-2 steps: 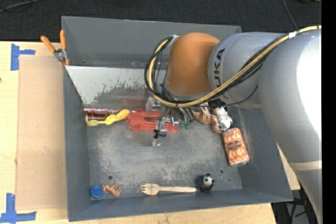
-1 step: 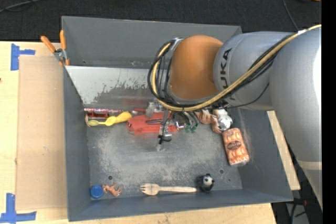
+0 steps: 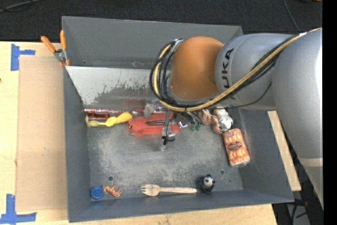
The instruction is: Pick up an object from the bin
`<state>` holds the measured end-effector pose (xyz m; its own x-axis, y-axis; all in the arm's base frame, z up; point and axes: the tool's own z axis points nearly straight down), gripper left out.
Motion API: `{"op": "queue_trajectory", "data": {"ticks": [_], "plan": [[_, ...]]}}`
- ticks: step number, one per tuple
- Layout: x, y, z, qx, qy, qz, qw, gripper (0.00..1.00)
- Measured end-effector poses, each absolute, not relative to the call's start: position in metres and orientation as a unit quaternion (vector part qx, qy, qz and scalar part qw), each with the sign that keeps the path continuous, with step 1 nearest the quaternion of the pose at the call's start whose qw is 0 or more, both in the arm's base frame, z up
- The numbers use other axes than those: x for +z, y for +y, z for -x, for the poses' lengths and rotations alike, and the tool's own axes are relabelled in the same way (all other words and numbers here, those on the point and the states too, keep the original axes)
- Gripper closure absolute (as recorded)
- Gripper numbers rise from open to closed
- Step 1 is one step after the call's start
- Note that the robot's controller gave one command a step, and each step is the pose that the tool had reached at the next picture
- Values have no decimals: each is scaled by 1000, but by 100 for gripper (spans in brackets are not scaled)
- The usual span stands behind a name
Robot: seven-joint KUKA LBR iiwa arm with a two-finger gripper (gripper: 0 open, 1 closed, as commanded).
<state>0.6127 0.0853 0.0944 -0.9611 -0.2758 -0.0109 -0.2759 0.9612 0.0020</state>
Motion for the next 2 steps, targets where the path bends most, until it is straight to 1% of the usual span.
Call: {"op": "queue_trajectory", "data": {"ticks": [1,2], "plan": [[85,72,-615,3,1000,-3,7,0],[75,58,-625,4,999,47,7,100]]}}
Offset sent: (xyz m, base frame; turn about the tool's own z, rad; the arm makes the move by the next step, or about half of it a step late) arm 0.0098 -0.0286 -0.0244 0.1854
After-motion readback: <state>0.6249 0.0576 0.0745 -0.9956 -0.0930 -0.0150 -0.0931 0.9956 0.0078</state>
